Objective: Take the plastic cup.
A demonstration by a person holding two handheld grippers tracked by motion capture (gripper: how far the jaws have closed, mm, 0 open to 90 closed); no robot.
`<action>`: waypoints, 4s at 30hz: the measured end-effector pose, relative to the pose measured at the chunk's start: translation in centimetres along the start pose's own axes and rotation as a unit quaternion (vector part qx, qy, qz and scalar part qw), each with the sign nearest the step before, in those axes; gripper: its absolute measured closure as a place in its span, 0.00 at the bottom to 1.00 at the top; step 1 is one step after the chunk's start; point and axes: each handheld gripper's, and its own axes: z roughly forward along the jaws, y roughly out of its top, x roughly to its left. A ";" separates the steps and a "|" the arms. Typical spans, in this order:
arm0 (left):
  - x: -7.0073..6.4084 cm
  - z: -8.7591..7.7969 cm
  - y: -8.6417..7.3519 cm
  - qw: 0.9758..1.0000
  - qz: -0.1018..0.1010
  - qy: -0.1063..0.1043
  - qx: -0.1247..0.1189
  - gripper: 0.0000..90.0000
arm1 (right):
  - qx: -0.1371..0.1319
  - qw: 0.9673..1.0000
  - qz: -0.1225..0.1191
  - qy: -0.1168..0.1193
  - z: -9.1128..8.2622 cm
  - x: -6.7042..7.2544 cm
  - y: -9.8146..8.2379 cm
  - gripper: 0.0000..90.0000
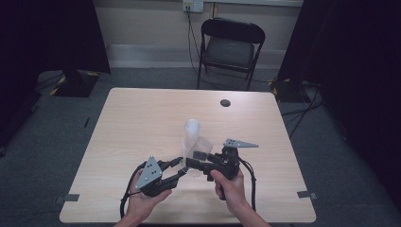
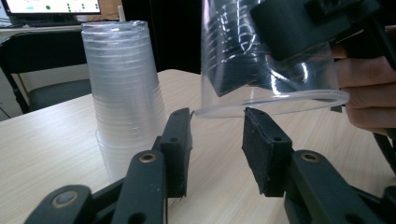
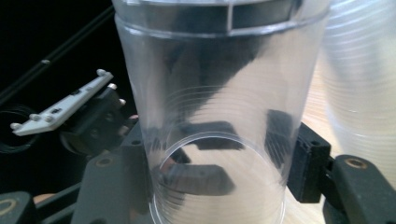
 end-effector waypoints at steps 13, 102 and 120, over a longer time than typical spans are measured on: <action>-0.3 -0.2 0.3 0.998 0.026 0.033 -0.044 0.75 | 0.003 0.999 0.050 0.019 1.2 0.3 -0.3 0.45; 3.0 -1.1 -0.1 0.988 -0.096 -0.019 0.123 1.00 | 0.036 0.991 -0.094 -0.093 -1.7 -0.6 -0.3 0.21; 3.6 -0.2 -0.8 0.962 -0.145 -0.078 0.216 1.00 | 0.111 0.964 -0.215 -0.109 -1.2 -0.2 -1.4 0.24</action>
